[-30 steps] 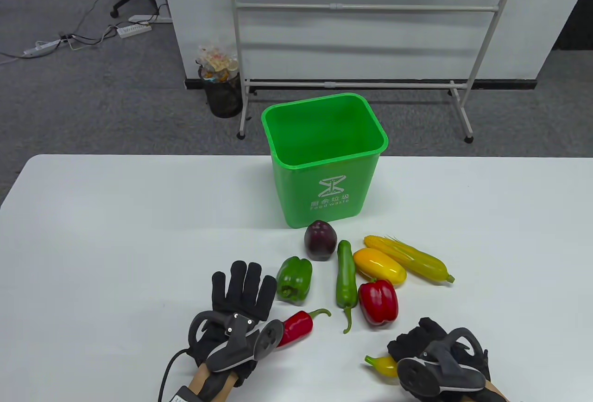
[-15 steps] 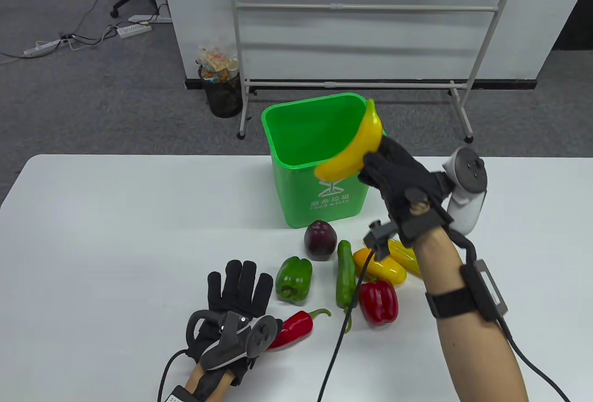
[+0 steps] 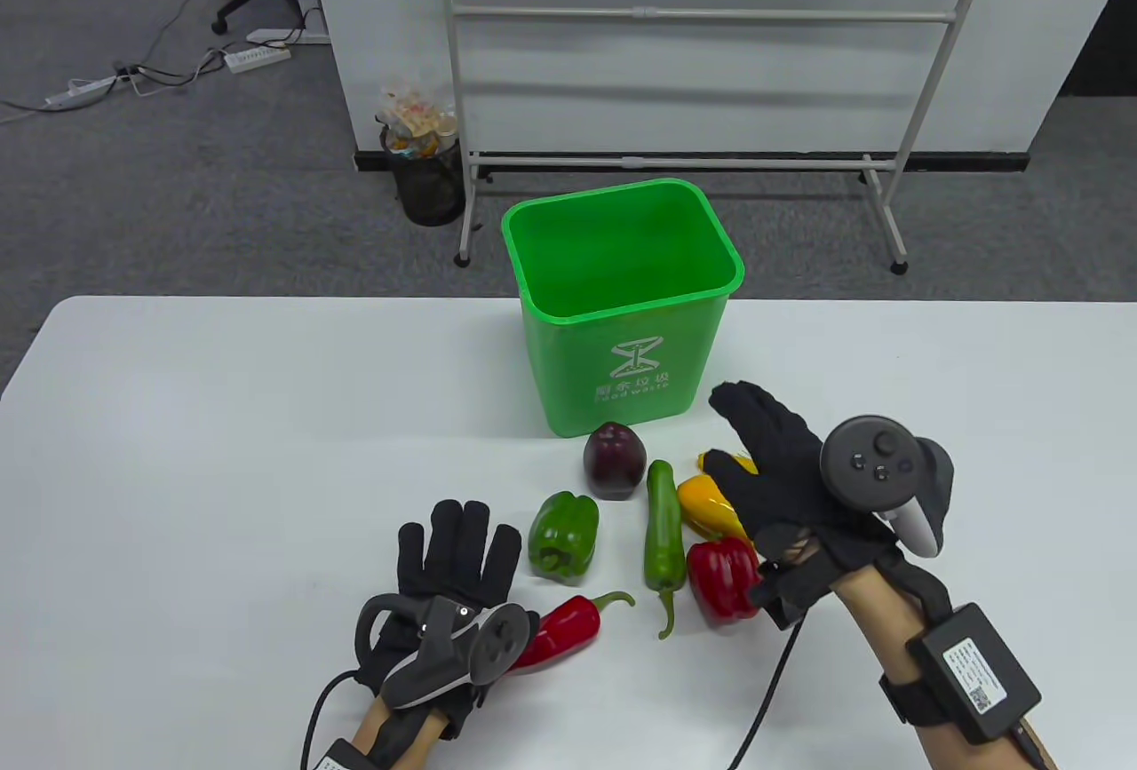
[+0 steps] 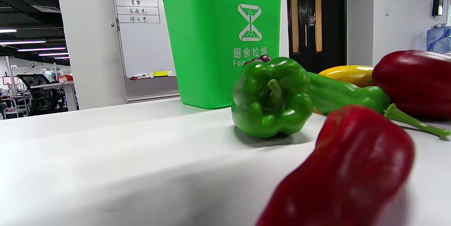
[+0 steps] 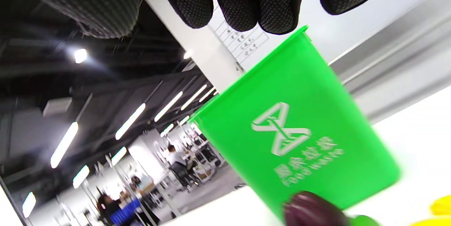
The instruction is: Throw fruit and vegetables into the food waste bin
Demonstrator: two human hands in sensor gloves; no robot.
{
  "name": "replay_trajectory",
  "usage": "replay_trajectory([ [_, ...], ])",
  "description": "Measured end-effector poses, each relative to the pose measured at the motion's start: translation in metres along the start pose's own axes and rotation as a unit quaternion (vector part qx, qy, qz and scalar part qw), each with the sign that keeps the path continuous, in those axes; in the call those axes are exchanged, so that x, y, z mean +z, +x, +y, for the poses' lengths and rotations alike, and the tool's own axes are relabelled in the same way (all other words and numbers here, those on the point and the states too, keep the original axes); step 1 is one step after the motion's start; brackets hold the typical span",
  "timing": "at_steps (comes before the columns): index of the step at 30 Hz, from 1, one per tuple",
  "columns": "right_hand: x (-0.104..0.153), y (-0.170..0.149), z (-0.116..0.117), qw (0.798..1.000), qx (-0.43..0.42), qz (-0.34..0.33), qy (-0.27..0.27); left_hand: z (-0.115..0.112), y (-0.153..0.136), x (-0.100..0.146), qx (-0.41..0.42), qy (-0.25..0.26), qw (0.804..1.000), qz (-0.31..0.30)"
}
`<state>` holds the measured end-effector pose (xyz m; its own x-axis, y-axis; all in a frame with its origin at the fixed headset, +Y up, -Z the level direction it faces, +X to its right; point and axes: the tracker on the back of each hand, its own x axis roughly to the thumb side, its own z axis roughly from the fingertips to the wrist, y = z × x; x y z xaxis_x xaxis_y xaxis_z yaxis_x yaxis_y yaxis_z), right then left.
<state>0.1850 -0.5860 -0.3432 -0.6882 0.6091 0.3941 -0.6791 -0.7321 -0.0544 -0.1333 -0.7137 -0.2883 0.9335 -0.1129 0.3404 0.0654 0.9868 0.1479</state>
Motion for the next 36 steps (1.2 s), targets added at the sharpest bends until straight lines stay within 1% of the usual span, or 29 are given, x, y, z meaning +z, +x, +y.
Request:
replay_trajectory([
  [2,0.011,-0.007,0.012,0.999,0.029,-0.029,0.03,0.0,0.001,0.0,0.0,0.0,1.0,0.0],
  [3,0.019,-0.012,0.023,0.995,0.061,-0.043,0.064,0.0,0.001,0.0,-0.001,0.0,1.0,0.0],
  [5,0.027,-0.018,0.037,0.986,0.103,-0.072,0.113,0.001,0.002,0.0,-0.001,-0.002,1.0,-0.001],
  [7,0.036,-0.028,0.057,0.968,0.152,-0.101,0.175,0.001,0.002,0.0,0.001,-0.005,1.0,-0.002],
  [9,0.042,-0.039,0.074,0.949,0.199,-0.112,0.216,0.001,0.002,0.0,0.002,-0.005,1.0,-0.003],
  [12,0.044,-0.059,0.096,0.921,0.25,-0.099,0.283,0.0,0.003,-0.001,0.0,-0.009,1.0,-0.006],
  [15,0.045,-0.072,0.111,0.902,0.272,-0.085,0.323,-0.003,0.002,-0.001,-0.003,-0.017,1.0,-0.007],
  [16,0.045,-0.075,0.115,0.899,0.279,-0.086,0.327,-0.003,0.001,-0.001,-0.003,-0.019,1.0,-0.007],
  [18,0.048,-0.08,0.124,0.886,0.308,-0.089,0.334,-0.005,0.0,-0.001,-0.002,-0.022,1.0,-0.006],
  [20,0.05,-0.083,0.129,0.88,0.323,-0.097,0.334,-0.005,0.0,-0.001,-0.003,-0.022,1.0,-0.006],
  [21,0.051,-0.084,0.132,0.881,0.333,-0.102,0.321,-0.005,0.0,-0.001,-0.004,-0.022,1.0,-0.006],
  [24,0.054,-0.083,0.135,0.892,0.335,-0.13,0.274,-0.005,0.0,-0.001,-0.003,-0.025,1.0,-0.006],
  [25,0.055,-0.082,0.136,0.891,0.336,-0.135,0.273,-0.005,0.0,-0.001,-0.004,-0.025,1.0,-0.007],
  [26,0.057,-0.079,0.135,0.894,0.335,-0.146,0.259,-0.005,0.0,-0.001,-0.005,-0.025,1.0,-0.007],
  [28,0.061,-0.077,0.133,0.897,0.321,-0.157,0.262,-0.005,0.0,-0.001,-0.005,-0.026,1.0,-0.007],
  [30,0.067,-0.074,0.129,0.904,0.301,-0.155,0.261,-0.005,-0.001,-0.001,-0.004,-0.025,1.0,-0.006],
  [32,0.074,-0.071,0.124,0.917,0.262,-0.152,0.26,-0.005,-0.001,-0.001,-0.004,-0.024,1.0,-0.006],
  [33,0.079,-0.069,0.12,0.927,0.228,-0.139,0.263,-0.005,-0.001,-0.002,-0.004,-0.023,1.0,-0.005],
  [35,0.085,-0.068,0.115,0.94,0.176,-0.125,0.264,-0.006,-0.001,-0.002,-0.003,-0.024,1.0,-0.005],
  [36,0.089,-0.067,0.114,0.947,0.13,-0.108,0.272,-0.006,-0.001,-0.002,-0.003,-0.024,1.0,-0.005],
])
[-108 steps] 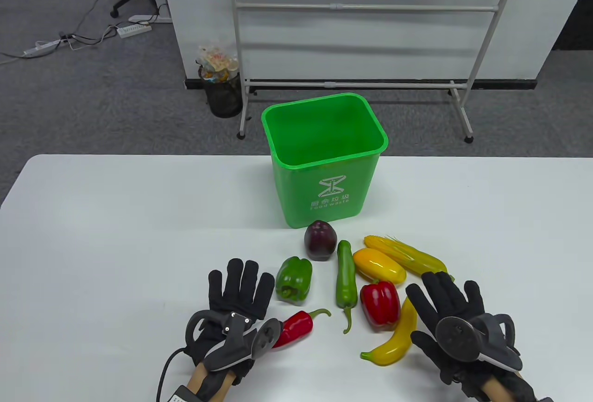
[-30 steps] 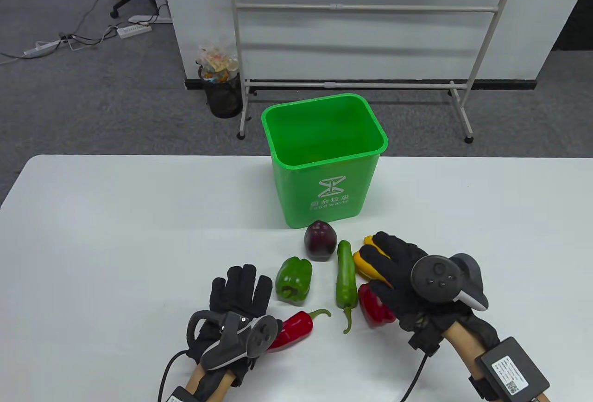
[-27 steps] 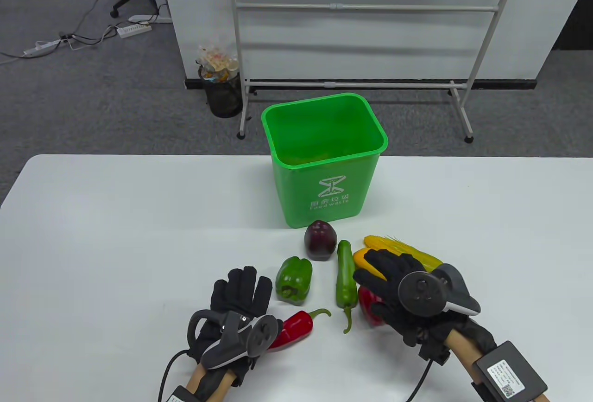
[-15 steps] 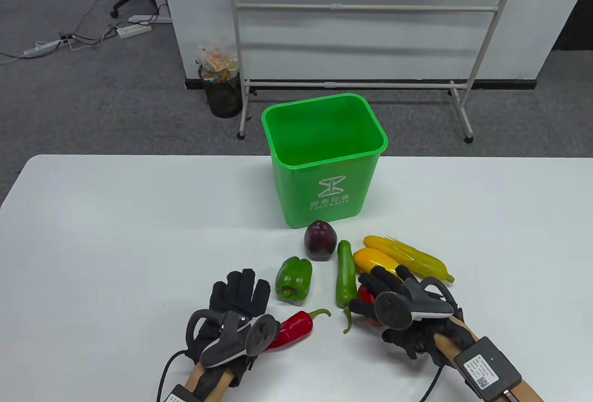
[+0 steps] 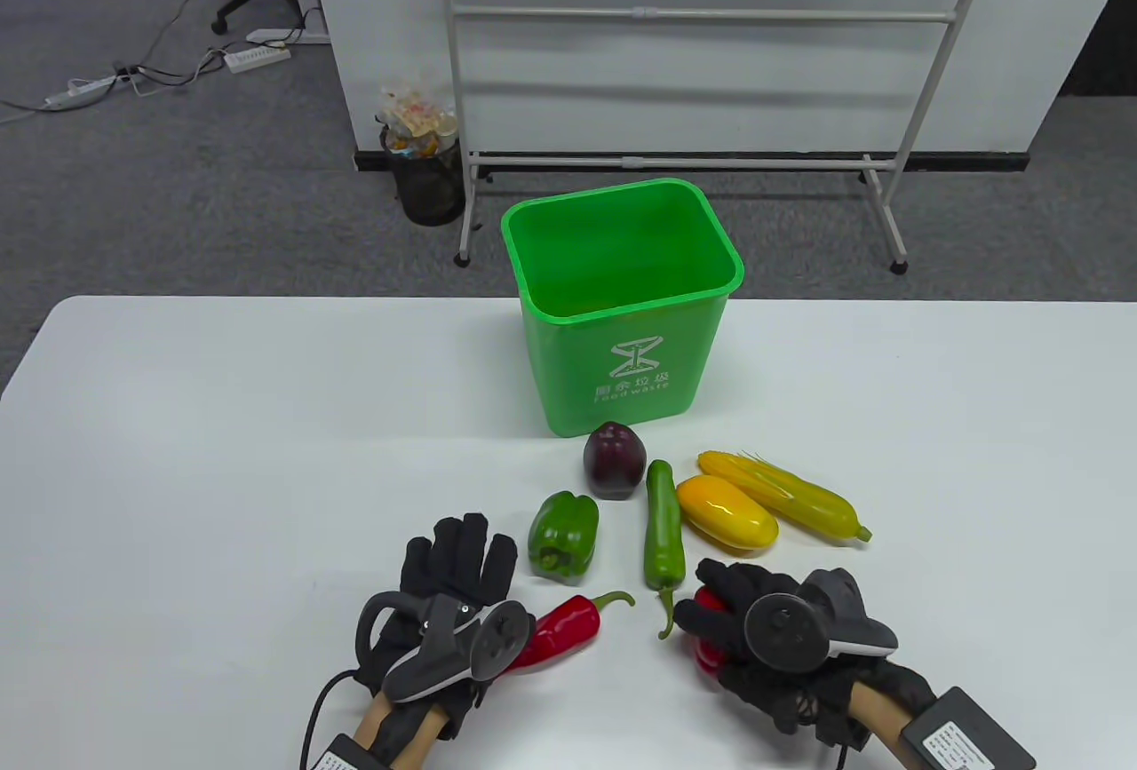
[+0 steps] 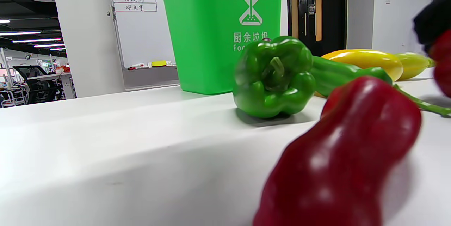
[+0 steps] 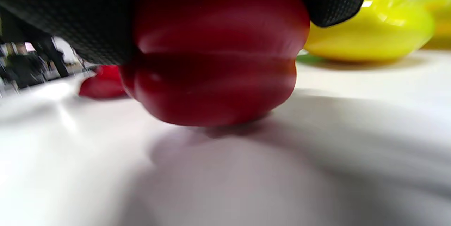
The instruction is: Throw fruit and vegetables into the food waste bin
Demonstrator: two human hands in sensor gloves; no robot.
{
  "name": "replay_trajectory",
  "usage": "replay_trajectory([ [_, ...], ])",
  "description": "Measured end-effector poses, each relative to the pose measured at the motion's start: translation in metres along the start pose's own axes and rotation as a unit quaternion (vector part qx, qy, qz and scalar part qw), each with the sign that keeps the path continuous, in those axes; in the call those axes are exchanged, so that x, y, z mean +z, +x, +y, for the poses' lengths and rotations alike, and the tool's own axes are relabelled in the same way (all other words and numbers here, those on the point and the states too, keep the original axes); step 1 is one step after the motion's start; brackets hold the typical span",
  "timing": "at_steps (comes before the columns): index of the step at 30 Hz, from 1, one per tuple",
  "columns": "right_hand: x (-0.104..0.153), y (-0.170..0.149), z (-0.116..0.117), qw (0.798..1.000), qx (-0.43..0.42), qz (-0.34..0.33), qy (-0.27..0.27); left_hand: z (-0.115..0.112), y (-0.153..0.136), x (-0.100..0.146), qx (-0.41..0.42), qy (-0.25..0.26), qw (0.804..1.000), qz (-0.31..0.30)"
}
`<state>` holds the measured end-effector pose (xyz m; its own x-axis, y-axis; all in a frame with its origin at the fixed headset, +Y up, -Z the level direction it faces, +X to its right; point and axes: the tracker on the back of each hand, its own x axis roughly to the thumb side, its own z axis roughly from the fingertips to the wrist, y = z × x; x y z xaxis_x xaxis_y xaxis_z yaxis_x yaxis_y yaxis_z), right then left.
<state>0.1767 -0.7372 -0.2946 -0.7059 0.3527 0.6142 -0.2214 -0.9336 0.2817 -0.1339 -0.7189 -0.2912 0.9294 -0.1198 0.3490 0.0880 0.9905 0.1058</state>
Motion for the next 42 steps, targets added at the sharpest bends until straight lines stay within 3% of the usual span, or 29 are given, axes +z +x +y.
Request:
replay_trajectory([
  [4,0.003,-0.001,0.003,0.979,-0.201,0.017,0.025,0.0,0.001,0.0,0.0,-0.001,1.0,-0.001],
  [6,-0.003,-0.001,0.004,0.926,-0.375,0.004,0.044,0.0,0.0,-0.001,0.001,-0.001,1.0,0.0],
  [7,-0.013,0.005,-0.001,0.846,-0.531,-0.023,0.035,0.001,0.0,-0.001,0.002,0.001,1.0,0.002],
  [8,-0.022,0.012,-0.011,0.783,-0.621,-0.035,0.027,0.001,-0.001,-0.001,0.004,0.003,1.0,0.003],
  [9,-0.038,0.022,-0.036,0.72,-0.689,-0.081,0.014,0.002,-0.002,-0.001,0.007,0.003,1.0,0.004],
  [10,-0.056,0.03,-0.075,0.694,-0.709,-0.127,-0.024,0.002,-0.002,-0.001,0.008,0.004,1.0,0.005],
  [11,-0.069,0.034,-0.105,0.693,-0.704,-0.145,-0.061,0.001,-0.003,-0.001,0.007,0.003,1.0,0.005],
  [12,-0.089,0.036,-0.15,0.702,-0.683,-0.154,-0.13,0.001,-0.003,0.0,0.003,0.003,1.0,0.006],
  [14,-0.115,0.031,-0.205,0.717,-0.662,-0.108,-0.189,0.0,-0.003,0.0,0.002,0.002,1.0,0.006],
  [15,-0.124,0.023,-0.219,0.716,-0.67,-0.051,-0.188,0.001,-0.003,0.0,0.004,-0.001,1.0,0.008],
  [17,-0.123,0.018,-0.224,0.711,-0.673,0.016,-0.203,0.003,-0.003,0.0,0.011,0.0,1.0,0.01],
  [18,-0.12,0.017,-0.223,0.716,-0.667,0.023,-0.205,0.003,-0.003,0.0,0.012,0.001,1.0,0.01],
  [21,-0.099,0.011,-0.208,0.781,-0.579,0.054,-0.227,0.003,-0.006,0.0,0.006,0.003,1.0,0.01],
  [29,-0.051,-0.012,-0.181,0.878,-0.378,0.116,-0.271,-0.001,-0.006,-0.001,0.003,-0.006,1.0,0.011],
  [33,-0.043,-0.03,-0.166,0.926,-0.223,0.198,-0.233,-0.002,-0.004,-0.002,-0.001,-0.007,1.0,0.009],
  [34,-0.043,-0.038,-0.159,0.936,-0.168,0.239,-0.198,-0.002,-0.003,-0.002,-0.001,-0.008,1.0,0.009],
  [38,-0.051,-0.07,-0.128,0.931,-0.016,0.346,-0.112,-0.002,-0.003,-0.002,-0.005,-0.01,1.0,0.009],
  [42,-0.066,-0.099,-0.095,0.918,0.021,0.395,-0.012,-0.002,-0.003,-0.002,-0.004,-0.01,1.0,0.007],
])
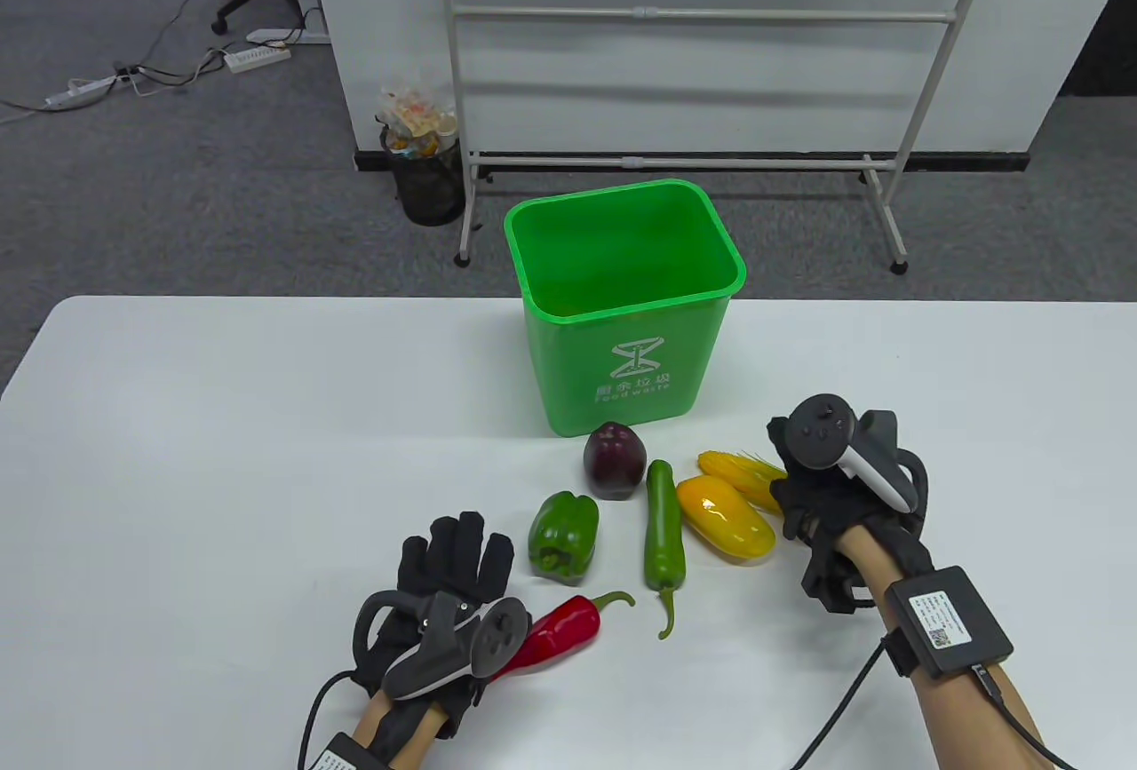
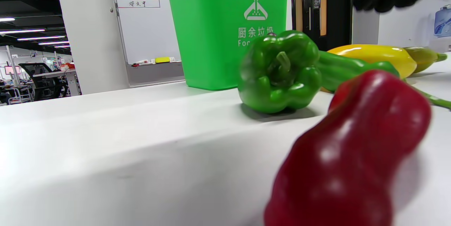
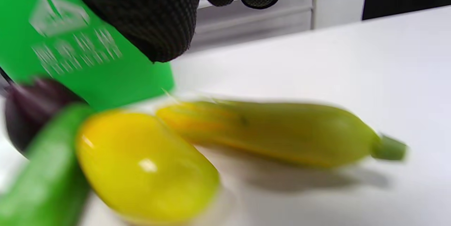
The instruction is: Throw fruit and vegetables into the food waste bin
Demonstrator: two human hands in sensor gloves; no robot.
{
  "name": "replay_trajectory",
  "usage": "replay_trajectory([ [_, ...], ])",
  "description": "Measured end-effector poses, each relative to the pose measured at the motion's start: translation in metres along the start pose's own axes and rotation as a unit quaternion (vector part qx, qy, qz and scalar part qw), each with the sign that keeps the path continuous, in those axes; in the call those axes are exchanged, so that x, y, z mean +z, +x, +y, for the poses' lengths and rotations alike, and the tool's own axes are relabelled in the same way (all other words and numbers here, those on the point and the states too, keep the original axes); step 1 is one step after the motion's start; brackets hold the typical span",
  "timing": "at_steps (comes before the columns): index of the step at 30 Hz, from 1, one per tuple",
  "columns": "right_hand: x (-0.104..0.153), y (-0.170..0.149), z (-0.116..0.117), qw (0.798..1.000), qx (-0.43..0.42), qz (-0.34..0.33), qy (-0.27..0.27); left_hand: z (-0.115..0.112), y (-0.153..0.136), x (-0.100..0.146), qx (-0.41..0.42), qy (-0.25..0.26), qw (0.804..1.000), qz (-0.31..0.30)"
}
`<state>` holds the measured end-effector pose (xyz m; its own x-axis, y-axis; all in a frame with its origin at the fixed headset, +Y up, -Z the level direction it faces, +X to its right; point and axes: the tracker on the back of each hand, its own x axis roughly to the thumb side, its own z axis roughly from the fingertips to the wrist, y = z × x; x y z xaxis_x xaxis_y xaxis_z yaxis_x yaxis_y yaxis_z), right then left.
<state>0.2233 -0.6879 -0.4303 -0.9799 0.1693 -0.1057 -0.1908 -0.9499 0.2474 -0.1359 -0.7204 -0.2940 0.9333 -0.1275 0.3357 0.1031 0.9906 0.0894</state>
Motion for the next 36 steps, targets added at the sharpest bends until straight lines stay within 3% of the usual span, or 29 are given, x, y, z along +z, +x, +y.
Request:
replay_trajectory([
  [8,-0.047,0.001,0.043,0.989,0.087,0.062,0.101,-0.001,0.001,0.0,0.002,-0.002,1.0,-0.002],
  [13,-0.06,-0.002,0.055,0.986,0.095,0.088,0.102,-0.003,-0.001,-0.001,0.001,-0.006,1.0,-0.002],
  [18,-0.056,-0.017,0.052,0.989,0.059,0.095,0.093,-0.003,-0.001,0.0,0.001,-0.006,1.0,-0.002],
  [21,-0.04,-0.032,0.045,0.994,0.011,0.07,0.089,-0.004,-0.001,-0.001,0.001,-0.005,1.0,-0.003],
  [27,0.02,-0.058,0.049,0.988,-0.113,-0.019,0.103,-0.007,0.001,-0.001,-0.002,-0.01,1.0,-0.006],
  [31,0.072,-0.048,0.066,0.963,-0.193,-0.115,0.15,-0.008,0.003,-0.001,0.003,-0.014,1.0,-0.006],
  [34,0.102,-0.032,0.075,0.96,-0.204,-0.142,0.131,-0.008,0.004,-0.001,0.004,-0.014,1.0,-0.005],
  [35,0.112,-0.021,0.078,0.946,-0.212,-0.188,0.156,-0.007,0.004,-0.001,0.004,-0.013,1.0,-0.006],
  [36,0.121,-0.007,0.081,0.919,-0.258,-0.233,0.187,-0.007,0.004,-0.001,0.005,-0.013,1.0,-0.006],
])
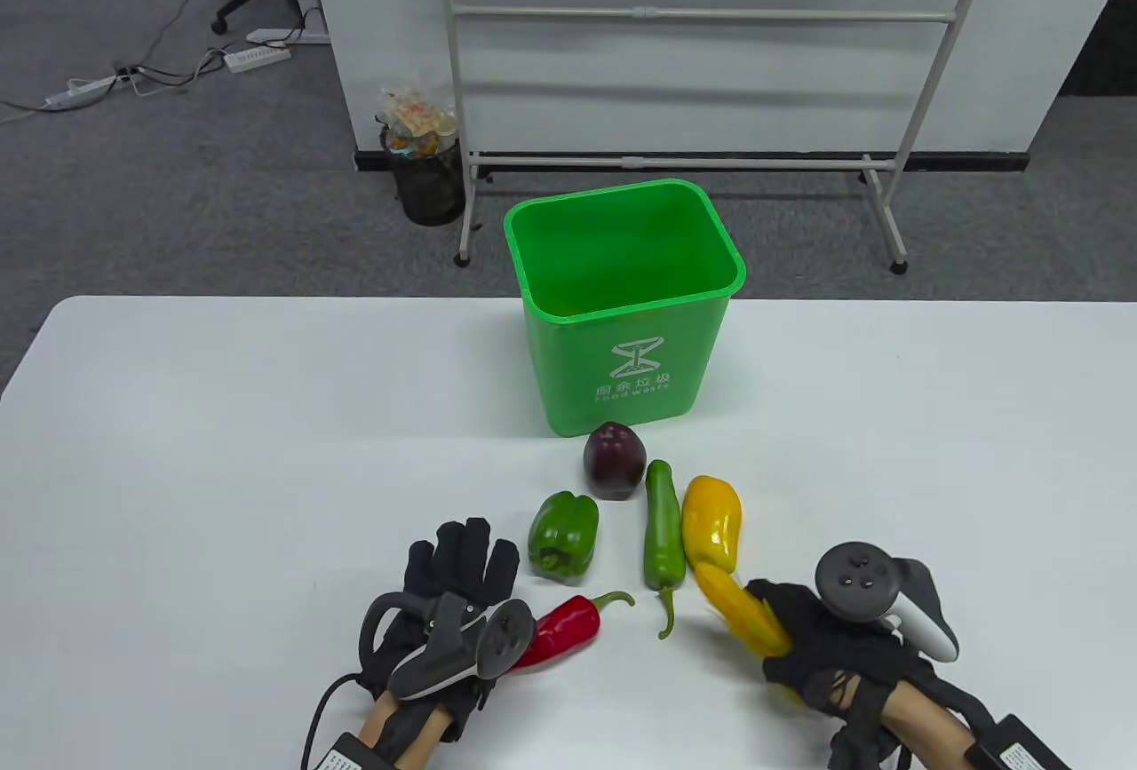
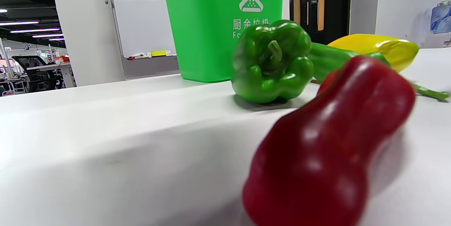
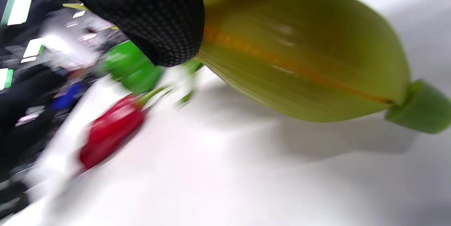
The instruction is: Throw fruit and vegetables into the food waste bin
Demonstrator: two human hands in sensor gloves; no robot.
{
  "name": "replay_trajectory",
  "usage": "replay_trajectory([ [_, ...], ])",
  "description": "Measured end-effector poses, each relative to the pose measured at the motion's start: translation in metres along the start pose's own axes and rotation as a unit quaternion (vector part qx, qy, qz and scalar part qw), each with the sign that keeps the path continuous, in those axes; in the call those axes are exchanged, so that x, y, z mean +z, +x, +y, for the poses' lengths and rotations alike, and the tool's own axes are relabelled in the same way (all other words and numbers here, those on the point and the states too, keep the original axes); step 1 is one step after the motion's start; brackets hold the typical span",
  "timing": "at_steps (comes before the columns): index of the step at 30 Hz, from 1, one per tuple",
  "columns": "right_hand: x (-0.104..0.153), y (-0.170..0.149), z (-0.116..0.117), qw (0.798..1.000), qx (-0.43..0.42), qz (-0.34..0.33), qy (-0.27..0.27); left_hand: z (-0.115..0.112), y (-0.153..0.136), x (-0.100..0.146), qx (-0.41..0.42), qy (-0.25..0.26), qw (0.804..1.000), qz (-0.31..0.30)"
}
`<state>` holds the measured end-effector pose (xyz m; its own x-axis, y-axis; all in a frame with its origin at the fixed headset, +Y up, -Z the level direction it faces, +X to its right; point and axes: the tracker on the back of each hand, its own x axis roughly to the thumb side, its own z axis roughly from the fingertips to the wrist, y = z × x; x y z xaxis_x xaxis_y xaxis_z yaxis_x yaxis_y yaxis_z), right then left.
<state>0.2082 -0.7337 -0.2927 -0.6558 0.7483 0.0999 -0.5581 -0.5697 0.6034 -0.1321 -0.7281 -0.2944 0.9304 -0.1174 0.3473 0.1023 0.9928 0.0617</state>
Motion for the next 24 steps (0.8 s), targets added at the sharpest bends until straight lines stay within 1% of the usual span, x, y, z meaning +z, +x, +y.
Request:
replay_trajectory([
  [1,-0.001,0.009,0.006,0.999,-0.039,-0.02,0.016,0.0,0.0,0.0,0.001,0.001,1.0,0.0],
  [2,-0.003,0.027,0.01,0.993,-0.099,-0.059,0.038,0.0,0.0,0.0,0.002,0.001,1.0,0.0],
  [3,-0.005,0.041,0.01,0.986,-0.128,-0.096,0.044,0.0,0.0,0.0,0.003,0.002,1.0,0.0],
  [4,-0.01,0.067,0.0,0.974,-0.168,-0.147,0.034,0.0,0.0,0.0,0.003,0.002,1.0,0.0],
  [5,-0.016,0.096,-0.017,0.959,-0.209,-0.191,0.004,0.0,0.0,0.0,0.003,0.002,1.0,0.0],
  [6,-0.021,0.116,-0.034,0.946,-0.234,-0.224,-0.023,-0.001,-0.001,0.0,0.003,0.002,1.0,0.0],
  [7,-0.031,0.148,-0.066,0.924,-0.274,-0.257,-0.077,-0.001,-0.001,0.0,0.004,0.002,1.0,0.001],
  [8,-0.037,0.165,-0.086,0.908,-0.304,-0.263,-0.115,-0.001,-0.001,0.0,0.005,0.002,1.0,0.001],
  [9,-0.052,0.19,-0.124,0.886,-0.345,-0.243,-0.191,-0.001,-0.001,0.0,0.006,0.003,1.0,0.002],
  [10,-0.065,0.205,-0.155,0.891,-0.352,-0.171,-0.231,-0.001,-0.001,0.0,0.006,0.003,1.0,0.003],
  [11,-0.069,0.207,-0.164,0.896,-0.347,-0.148,-0.233,-0.001,-0.001,0.0,0.008,0.003,1.0,0.004],
  [12,-0.072,0.211,-0.179,0.91,-0.331,-0.093,-0.23,0.0,-0.001,0.0,0.011,0.004,1.0,0.004],
  [13,-0.068,0.212,-0.185,0.916,-0.32,-0.069,-0.232,0.001,-0.001,0.0,0.013,0.006,1.0,0.004],
  [16,-0.057,0.212,-0.186,0.915,-0.299,-0.085,-0.258,0.002,-0.002,0.001,0.017,0.011,1.0,0.002],
  [19,-0.051,0.202,-0.181,0.925,-0.269,-0.082,-0.256,0.0,-0.006,0.0,0.009,0.007,1.0,0.005],
  [20,-0.049,0.199,-0.18,0.926,-0.268,-0.085,-0.254,-0.001,-0.007,0.0,0.009,0.006,1.0,0.007],
  [22,-0.045,0.193,-0.178,0.92,-0.271,-0.101,-0.263,0.0,-0.007,0.0,0.015,0.006,1.0,0.009],
  [24,-0.039,0.189,-0.175,0.923,-0.258,-0.108,-0.266,0.001,-0.006,0.0,0.015,0.009,1.0,0.009],
])
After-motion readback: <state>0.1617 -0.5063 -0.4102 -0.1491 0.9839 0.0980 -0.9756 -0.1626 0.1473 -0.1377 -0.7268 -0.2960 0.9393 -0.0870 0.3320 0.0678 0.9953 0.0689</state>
